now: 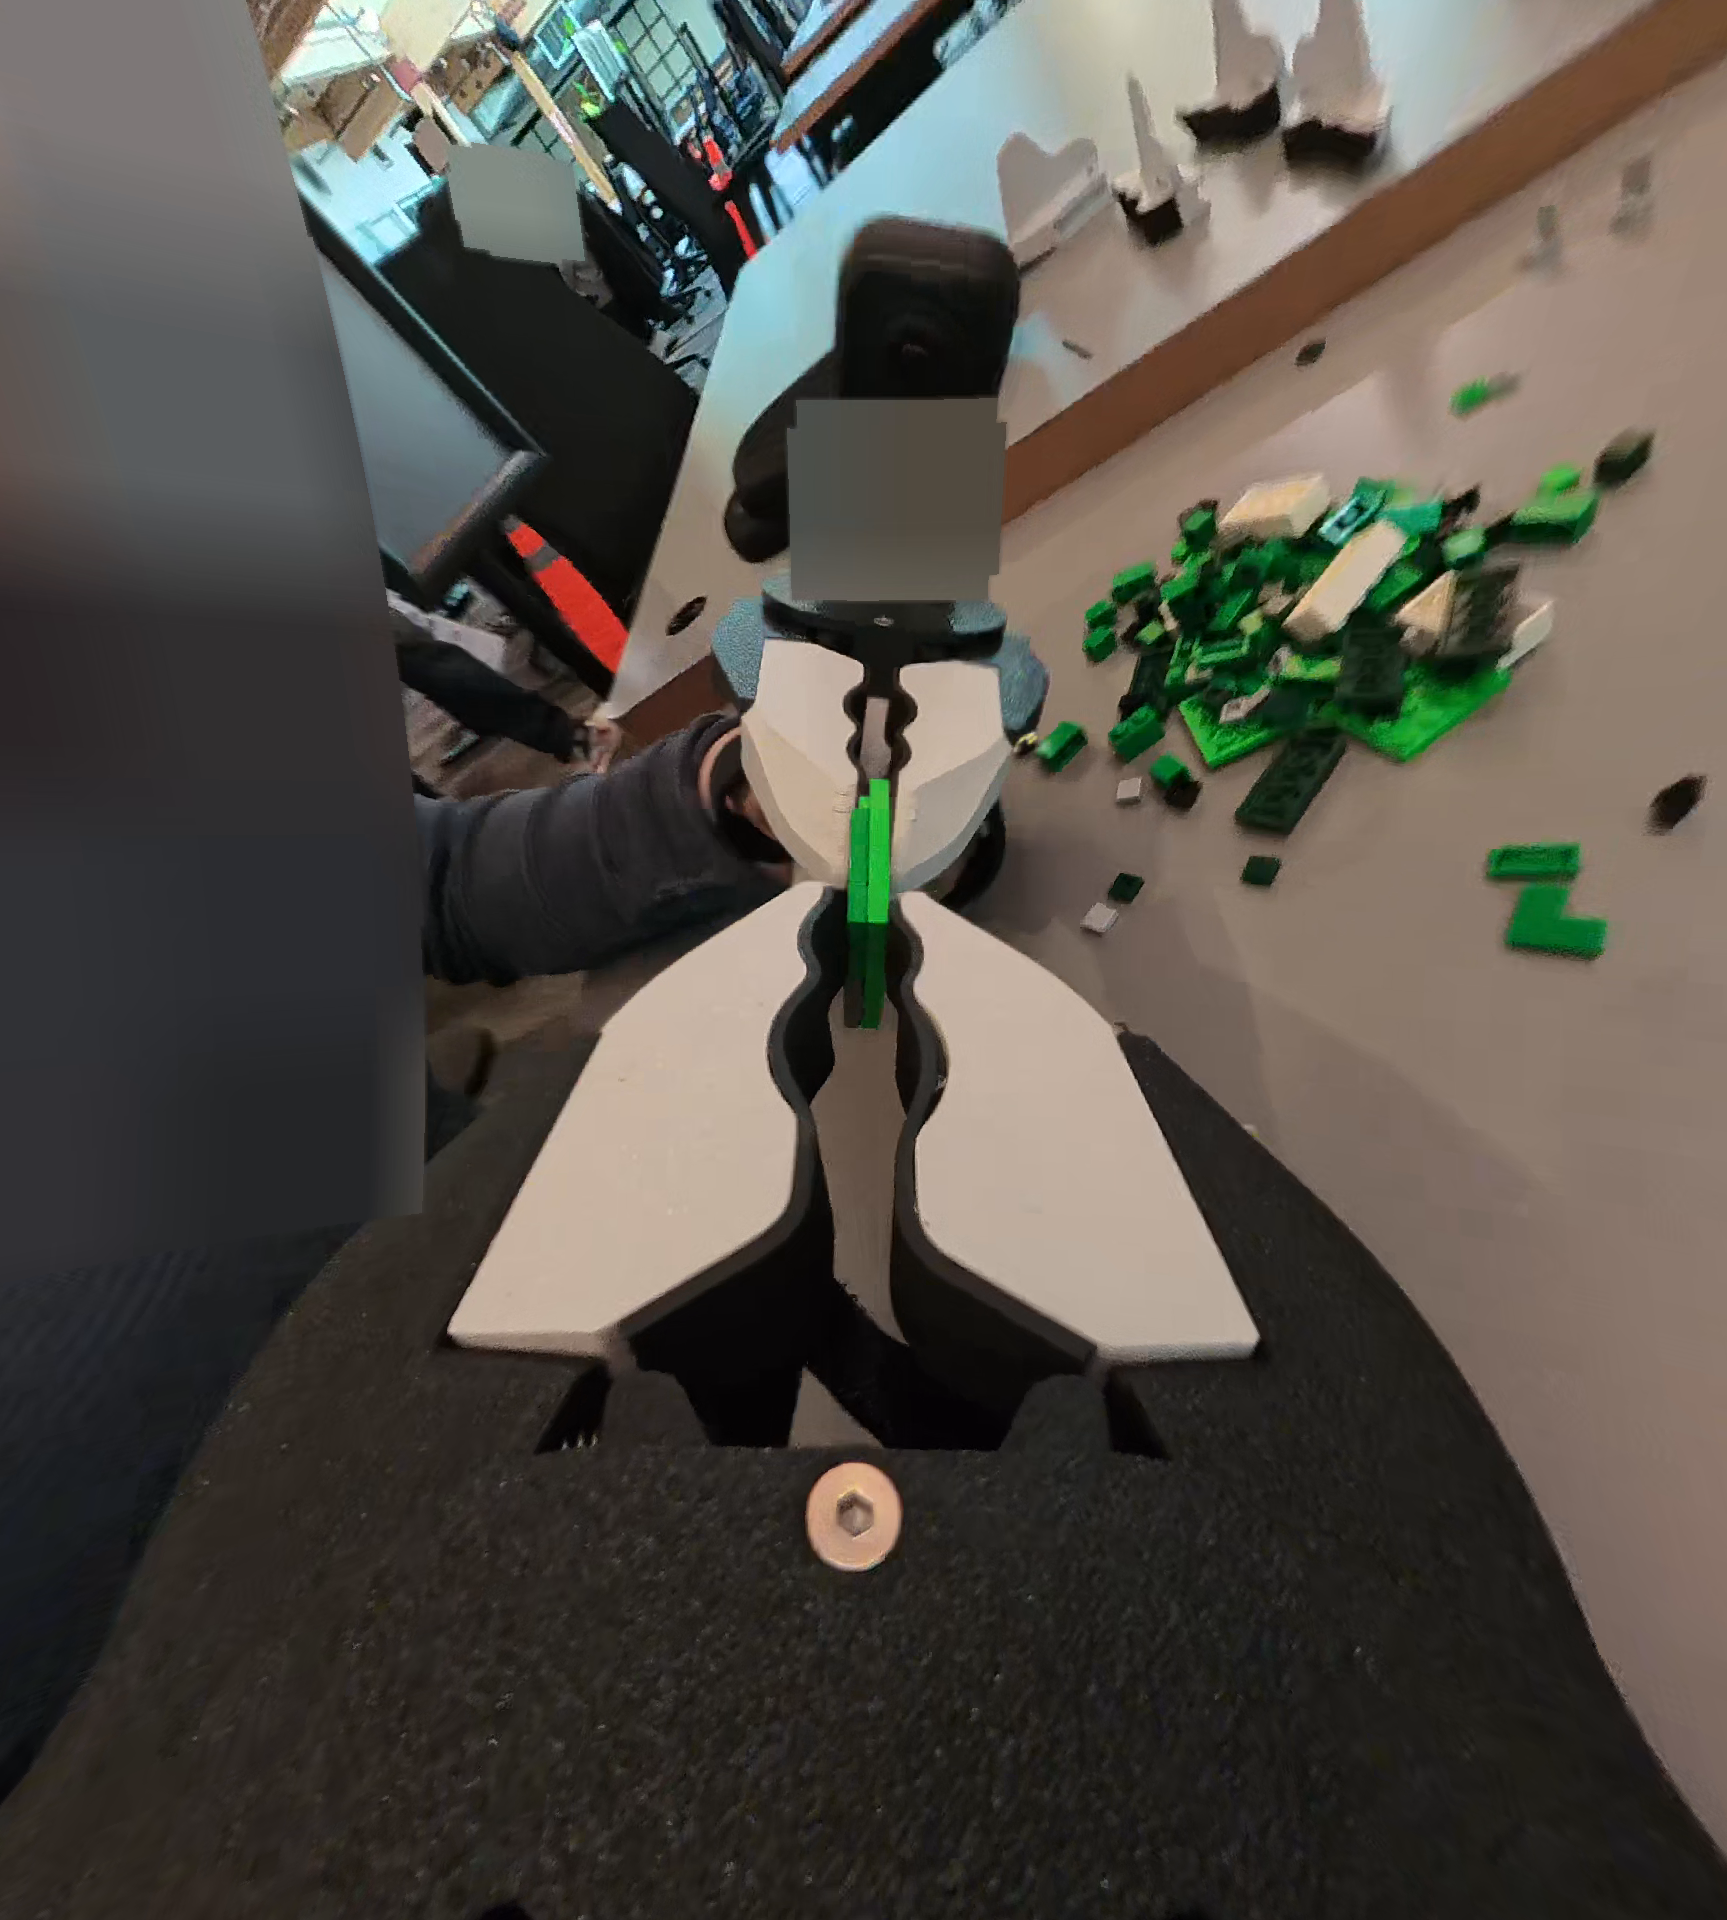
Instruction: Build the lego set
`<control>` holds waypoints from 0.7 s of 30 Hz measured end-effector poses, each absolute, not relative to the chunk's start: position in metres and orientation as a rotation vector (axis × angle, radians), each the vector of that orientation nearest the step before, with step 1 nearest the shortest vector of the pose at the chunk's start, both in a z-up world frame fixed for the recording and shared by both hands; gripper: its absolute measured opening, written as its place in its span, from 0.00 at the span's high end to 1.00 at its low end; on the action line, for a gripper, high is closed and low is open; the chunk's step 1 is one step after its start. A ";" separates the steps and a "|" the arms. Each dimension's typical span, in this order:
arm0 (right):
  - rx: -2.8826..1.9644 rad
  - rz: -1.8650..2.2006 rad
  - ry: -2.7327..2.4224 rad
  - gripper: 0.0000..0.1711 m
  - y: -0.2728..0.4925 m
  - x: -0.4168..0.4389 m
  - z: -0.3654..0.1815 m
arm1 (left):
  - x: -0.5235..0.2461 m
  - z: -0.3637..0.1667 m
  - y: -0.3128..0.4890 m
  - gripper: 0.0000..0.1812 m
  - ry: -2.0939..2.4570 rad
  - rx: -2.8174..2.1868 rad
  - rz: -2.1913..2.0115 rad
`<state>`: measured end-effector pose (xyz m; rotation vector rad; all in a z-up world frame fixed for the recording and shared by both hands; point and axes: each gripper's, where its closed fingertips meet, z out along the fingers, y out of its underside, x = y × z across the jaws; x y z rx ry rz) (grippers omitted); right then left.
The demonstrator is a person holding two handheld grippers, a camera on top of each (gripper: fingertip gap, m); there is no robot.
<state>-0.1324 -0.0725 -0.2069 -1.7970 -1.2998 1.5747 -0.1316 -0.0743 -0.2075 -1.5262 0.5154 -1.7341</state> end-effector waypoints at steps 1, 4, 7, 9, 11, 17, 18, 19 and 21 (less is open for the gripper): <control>-1.771 1.529 -1.317 0.95 -0.072 -0.133 -0.207 | -0.132 -0.206 -0.074 0.98 0.487 -1.510 -1.774; -1.733 1.471 -1.369 0.83 -0.075 -0.132 -0.209 | -0.138 -0.202 -0.069 0.98 0.400 -1.482 -1.840; -1.716 1.440 -1.344 0.76 -0.073 -0.132 -0.209 | -0.144 -0.200 -0.065 0.99 0.351 -1.456 -1.858; -1.670 1.318 -1.356 0.69 -0.066 -0.130 -0.211 | -0.146 -0.199 -0.064 0.99 0.330 -1.449 -1.869; -1.594 1.073 -1.396 0.60 -0.056 -0.129 -0.213 | -0.148 -0.199 -0.062 0.98 0.308 -1.448 -1.886; -0.850 -0.134 -1.614 0.67 -0.037 -0.125 -0.197 | -0.151 -0.200 -0.058 0.98 0.223 -1.447 -1.967; -0.702 -0.294 -1.631 0.70 -0.040 -0.128 -0.197 | -0.151 -0.200 -0.059 0.98 0.219 -1.448 -1.974; -0.584 -0.402 -1.639 0.72 -0.043 -0.132 -0.199 | -0.151 -0.200 -0.059 0.99 0.221 -1.451 -1.978; -0.433 -0.520 -1.605 0.75 -0.049 -0.139 -0.199 | -0.149 -0.201 -0.060 0.99 0.225 -1.459 -1.980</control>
